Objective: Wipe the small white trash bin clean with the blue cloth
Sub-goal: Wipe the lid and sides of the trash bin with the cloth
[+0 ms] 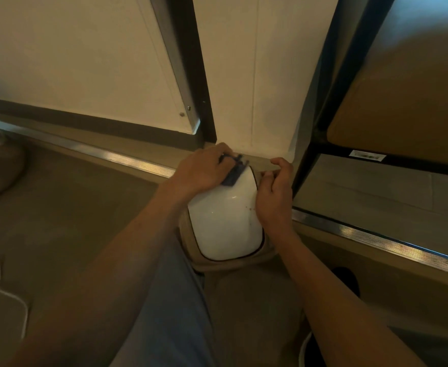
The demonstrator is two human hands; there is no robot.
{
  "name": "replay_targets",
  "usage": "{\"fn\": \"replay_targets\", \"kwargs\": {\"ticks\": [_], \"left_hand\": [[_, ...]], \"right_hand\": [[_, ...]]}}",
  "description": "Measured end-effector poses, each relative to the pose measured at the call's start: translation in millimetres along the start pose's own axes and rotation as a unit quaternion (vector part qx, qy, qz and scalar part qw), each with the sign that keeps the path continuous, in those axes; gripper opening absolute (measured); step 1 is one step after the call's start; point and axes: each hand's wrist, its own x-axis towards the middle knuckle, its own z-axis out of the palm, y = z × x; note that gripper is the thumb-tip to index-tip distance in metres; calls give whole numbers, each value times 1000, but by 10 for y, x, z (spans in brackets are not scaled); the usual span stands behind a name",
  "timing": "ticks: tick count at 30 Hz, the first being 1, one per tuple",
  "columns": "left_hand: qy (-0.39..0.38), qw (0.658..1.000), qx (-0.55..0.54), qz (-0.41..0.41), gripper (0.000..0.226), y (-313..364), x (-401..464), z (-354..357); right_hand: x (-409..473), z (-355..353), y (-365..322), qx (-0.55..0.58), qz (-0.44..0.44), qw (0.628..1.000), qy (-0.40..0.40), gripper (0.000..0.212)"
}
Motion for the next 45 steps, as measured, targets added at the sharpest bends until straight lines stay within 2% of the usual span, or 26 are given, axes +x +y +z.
{"fn": "replay_targets", "kwargs": {"ticks": [2,4,5,9,11,13,15,16,17,19,21,23,25,27,28,30,33,35,37,41,45], "left_hand": [[-46,993,72,-77,32,43,221,27],[-87,982,156,-65,41,248,370,95],[-91,982,160,-45,41,360,402,119],[-80,996,-7,31,27,348,218,73],[-76,997,-3,10,25,116,248,28],[-102,992,69,-35,40,-6,335,-7],[-133,978,160,-28,66,96,421,30],[-134,972,194,-18,66,237,426,58],[-118,973,196,-14,57,372,429,97],[-88,990,109,21,36,549,365,147],[-72,994,30,80,27,522,181,124],[-71,994,-14,80,21,313,161,56],[-102,993,48,20,31,119,271,-9],[-128,981,147,2,66,86,418,14],[-138,974,177,-3,67,167,453,46],[-121,972,200,-19,42,398,476,109],[-94,992,82,28,29,522,303,99],[-91,994,-21,59,18,327,162,2],[-80,994,-47,55,11,23,49,-108],[-63,998,-16,-8,16,-341,-107,-261],[-82,983,143,-81,26,6,193,-105]], "right_hand": [[2,3,10,-1,4,1000,2,30],[2,2,17,1,-1,1000,4,29],[3,-1,26,4,-2,1000,6,29],[7,-3,30,6,-4,1000,9,28],[5,-5,15,2,-5,1000,9,28],[-3,1,4,-2,-6,1000,9,27],[0,10,3,-4,-10,1000,12,26],[6,13,3,-2,-10,1000,13,25],[7,13,19,2,-8,1000,12,25],[17,9,45,12,-4,1000,12,22],[16,9,47,13,-10,1000,12,18],[10,7,32,7,-14,1000,16,18],[13,18,14,-3,-6,1000,17,21],[9,22,3,-2,-3,1000,18,22],[10,22,-2,0,-1,1000,19,22],[11,12,15,4,1,1000,19,22],[2,10,52,9,-13,1000,19,18],[12,14,51,8,-8,1000,19,18],[24,17,42,0,-1,1000,19,21],[10,20,28,-17,-6,1000,17,22],[15,20,1,-13,9,1000,14,20]]}}
